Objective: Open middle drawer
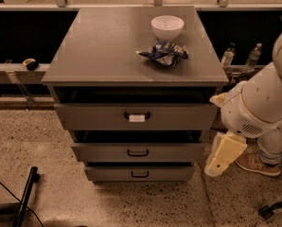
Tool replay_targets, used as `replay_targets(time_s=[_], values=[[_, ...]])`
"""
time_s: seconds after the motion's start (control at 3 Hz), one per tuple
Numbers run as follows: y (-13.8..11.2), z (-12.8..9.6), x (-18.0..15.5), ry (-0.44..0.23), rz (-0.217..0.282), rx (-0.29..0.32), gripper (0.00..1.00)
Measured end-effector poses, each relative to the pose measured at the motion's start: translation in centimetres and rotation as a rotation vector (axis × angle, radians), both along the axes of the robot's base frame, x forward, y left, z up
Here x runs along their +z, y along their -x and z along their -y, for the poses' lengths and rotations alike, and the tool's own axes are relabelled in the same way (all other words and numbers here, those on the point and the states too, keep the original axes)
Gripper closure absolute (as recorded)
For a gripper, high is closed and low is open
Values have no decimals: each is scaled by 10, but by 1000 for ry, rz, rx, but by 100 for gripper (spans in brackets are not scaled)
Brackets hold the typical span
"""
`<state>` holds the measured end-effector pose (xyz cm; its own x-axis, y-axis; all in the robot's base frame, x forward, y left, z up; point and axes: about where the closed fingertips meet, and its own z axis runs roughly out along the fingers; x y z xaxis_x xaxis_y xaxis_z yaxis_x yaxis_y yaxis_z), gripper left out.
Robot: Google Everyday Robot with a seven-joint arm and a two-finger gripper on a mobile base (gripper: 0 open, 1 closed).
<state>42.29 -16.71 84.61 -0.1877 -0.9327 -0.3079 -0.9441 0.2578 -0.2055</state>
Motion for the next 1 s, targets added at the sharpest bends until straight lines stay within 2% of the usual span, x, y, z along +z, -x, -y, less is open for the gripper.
replay_targets(time_s=[0.33,0.67,1.0], values=[[7,5,-112,-168,-84,-70,0],[8,5,-192,-266,-92,-100,0],[-10,7,-201,-282,-39,-129,0]])
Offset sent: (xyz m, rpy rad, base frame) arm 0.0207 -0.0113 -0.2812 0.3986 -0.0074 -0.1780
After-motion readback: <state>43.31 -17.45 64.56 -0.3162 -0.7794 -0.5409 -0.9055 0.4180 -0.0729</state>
